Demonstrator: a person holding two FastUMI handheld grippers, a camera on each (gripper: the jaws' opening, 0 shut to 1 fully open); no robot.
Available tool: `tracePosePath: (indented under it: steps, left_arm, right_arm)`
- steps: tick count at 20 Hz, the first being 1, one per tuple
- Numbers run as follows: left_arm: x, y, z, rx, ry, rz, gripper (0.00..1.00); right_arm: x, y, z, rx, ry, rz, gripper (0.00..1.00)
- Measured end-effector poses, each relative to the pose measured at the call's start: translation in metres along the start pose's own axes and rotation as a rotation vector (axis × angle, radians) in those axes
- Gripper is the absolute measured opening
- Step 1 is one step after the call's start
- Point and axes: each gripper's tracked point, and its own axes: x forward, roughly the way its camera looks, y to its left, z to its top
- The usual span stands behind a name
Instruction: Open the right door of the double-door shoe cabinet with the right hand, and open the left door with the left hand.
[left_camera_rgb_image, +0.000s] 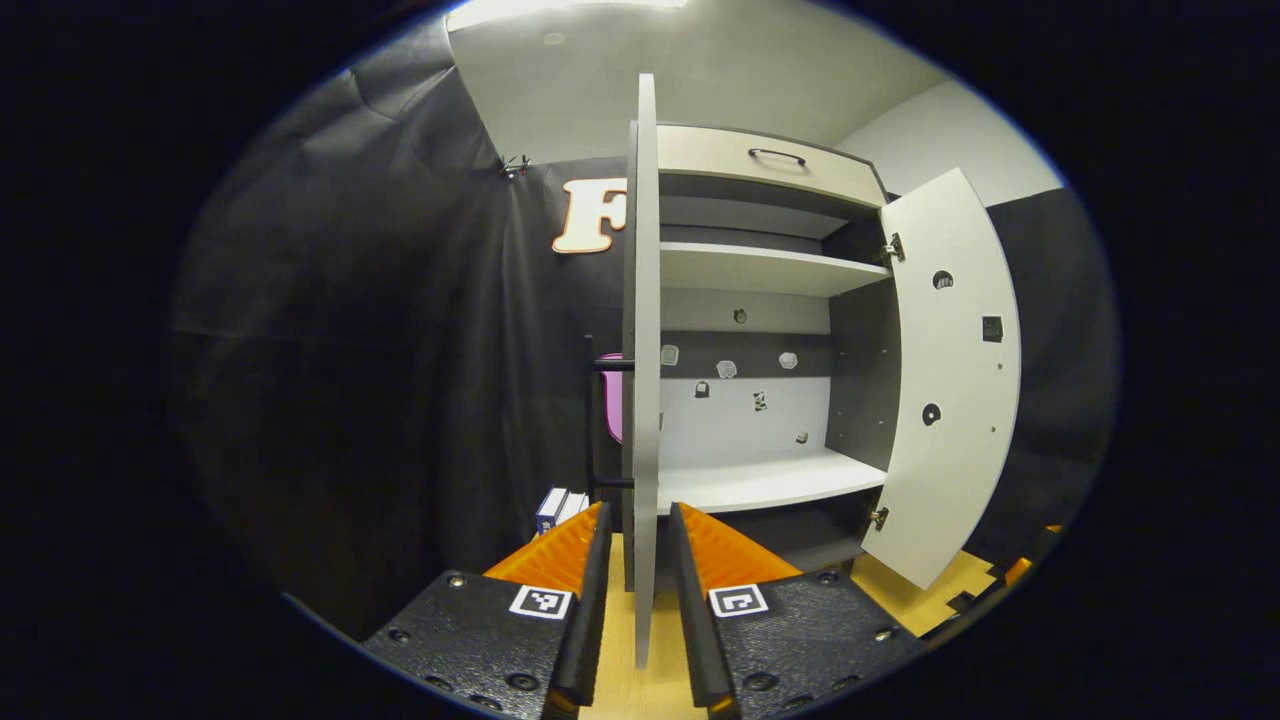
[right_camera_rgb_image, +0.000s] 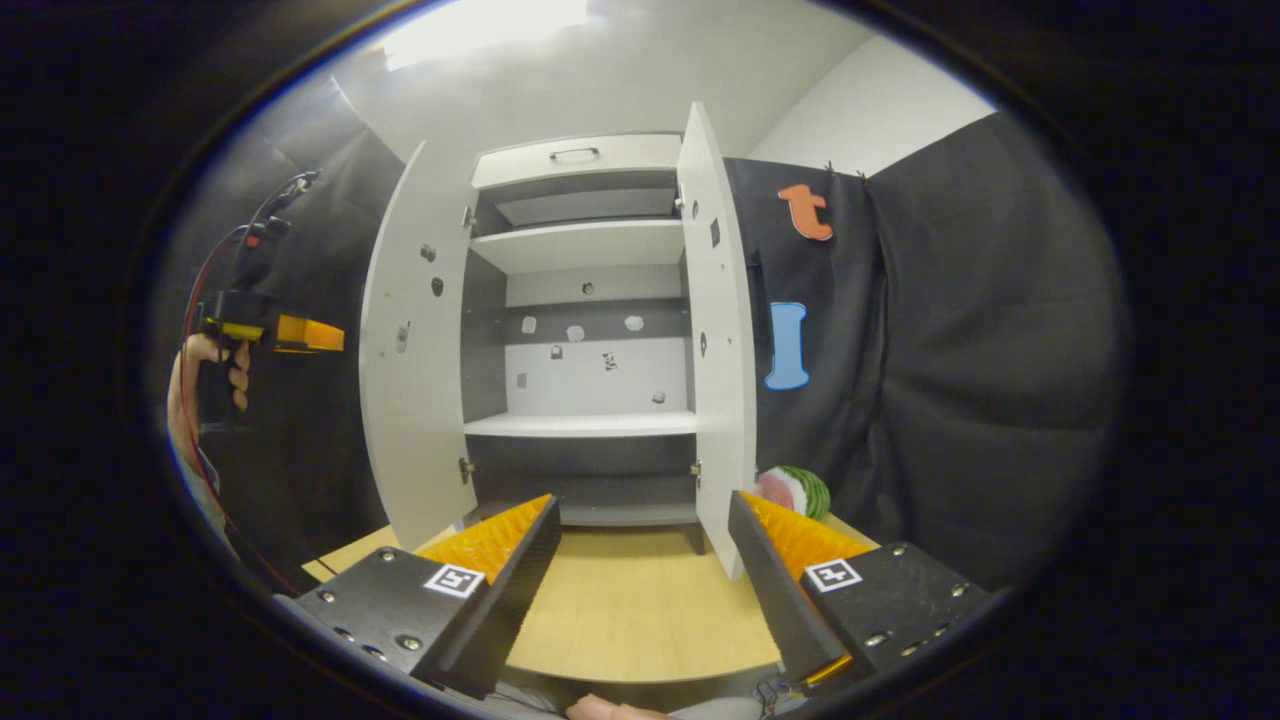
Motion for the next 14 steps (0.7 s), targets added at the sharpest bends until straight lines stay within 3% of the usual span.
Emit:
tracePosePath:
  steps: [4,7,11,14]
  left_arm:
    - [-0.02,-0.004,-0.016,-0.011,0.019,0.014,0.49]
    - [-0.036,-0.013,-0.032,-0.006,0.014,0.016,0.7]
    - [-0.054,-0.032,-0.051,0.001,-0.012,-0.021,0.9]
    - [-0.065,-0.033,-0.064,-0.042,-0.022,-0.004,0.94]
  right_arm:
    - [-0.003,-0.004,0.004,0.0,-0.004,-0.009,1.0]
    - [-0.005,-0.007,0.012,0.0,-0.015,-0.017,1.0]
    - [-0.009,-0.012,0.02,0.001,-0.029,-0.025,1.0]
    - [-0.012,-0.016,0.026,0.008,-0.039,-0.034,1.0]
